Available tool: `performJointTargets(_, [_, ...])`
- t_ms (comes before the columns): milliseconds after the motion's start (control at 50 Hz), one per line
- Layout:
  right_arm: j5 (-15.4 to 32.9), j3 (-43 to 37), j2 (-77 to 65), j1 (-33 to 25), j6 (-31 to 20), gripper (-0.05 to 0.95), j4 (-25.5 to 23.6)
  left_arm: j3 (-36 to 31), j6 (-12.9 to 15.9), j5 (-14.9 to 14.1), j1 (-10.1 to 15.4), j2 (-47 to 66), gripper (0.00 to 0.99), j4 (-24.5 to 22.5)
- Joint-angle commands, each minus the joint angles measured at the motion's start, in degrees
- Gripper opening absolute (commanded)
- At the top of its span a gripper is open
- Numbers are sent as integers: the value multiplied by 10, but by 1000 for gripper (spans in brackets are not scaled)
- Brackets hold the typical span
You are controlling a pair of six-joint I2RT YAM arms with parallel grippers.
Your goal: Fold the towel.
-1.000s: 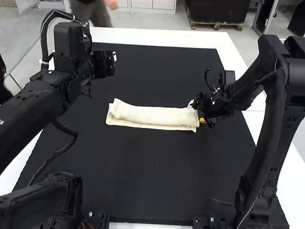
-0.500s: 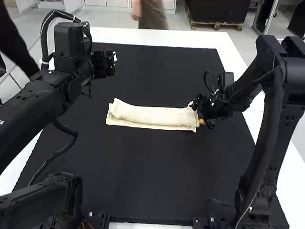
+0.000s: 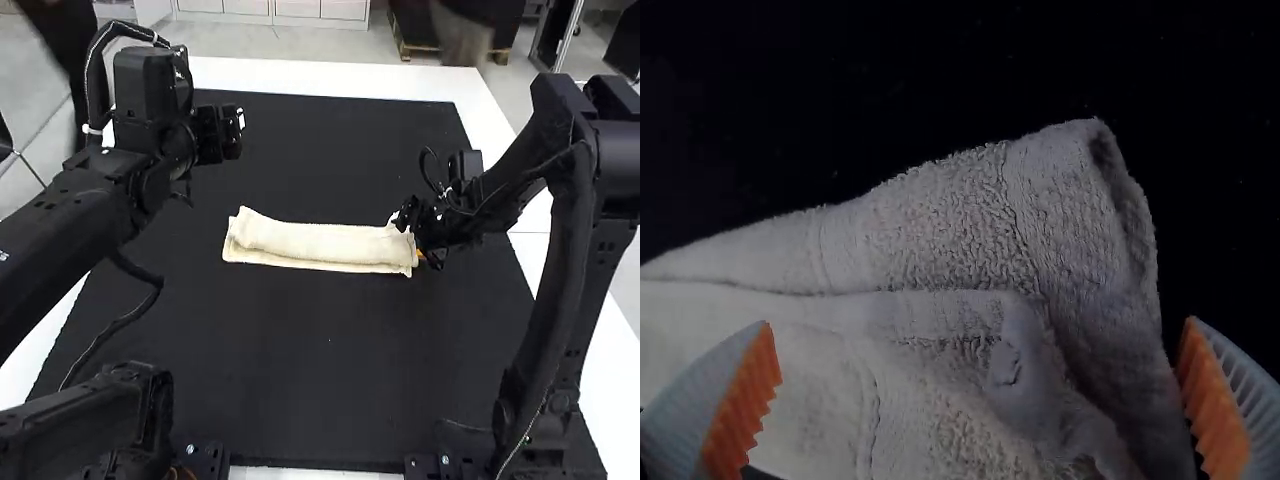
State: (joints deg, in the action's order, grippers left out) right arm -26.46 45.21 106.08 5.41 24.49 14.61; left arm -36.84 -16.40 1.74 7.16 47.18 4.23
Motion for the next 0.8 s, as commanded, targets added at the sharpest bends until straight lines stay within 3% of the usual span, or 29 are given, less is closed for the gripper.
performJointTargets(0, [-17, 7, 8, 26, 13, 892, 0, -4, -5, 4, 4, -12, 961, -6])
performJointTargets(80, [-15, 7, 11, 28, 13, 800, 0, -4, -5, 5, 4, -15, 961, -5])
performJointTargets(240, [-7, 5, 19, 28, 11, 521, 0, -4, -5, 5, 4, -15, 961, -5])
performJointTargets(500, [13, 3, 25, 23, 11, -5, 4, -4, -5, 5, 4, -15, 961, -5])
performJointTargets(780, [15, 3, 25, 11, 10, -5, 4, -4, -5, 7, 4, -19, 961, -5])
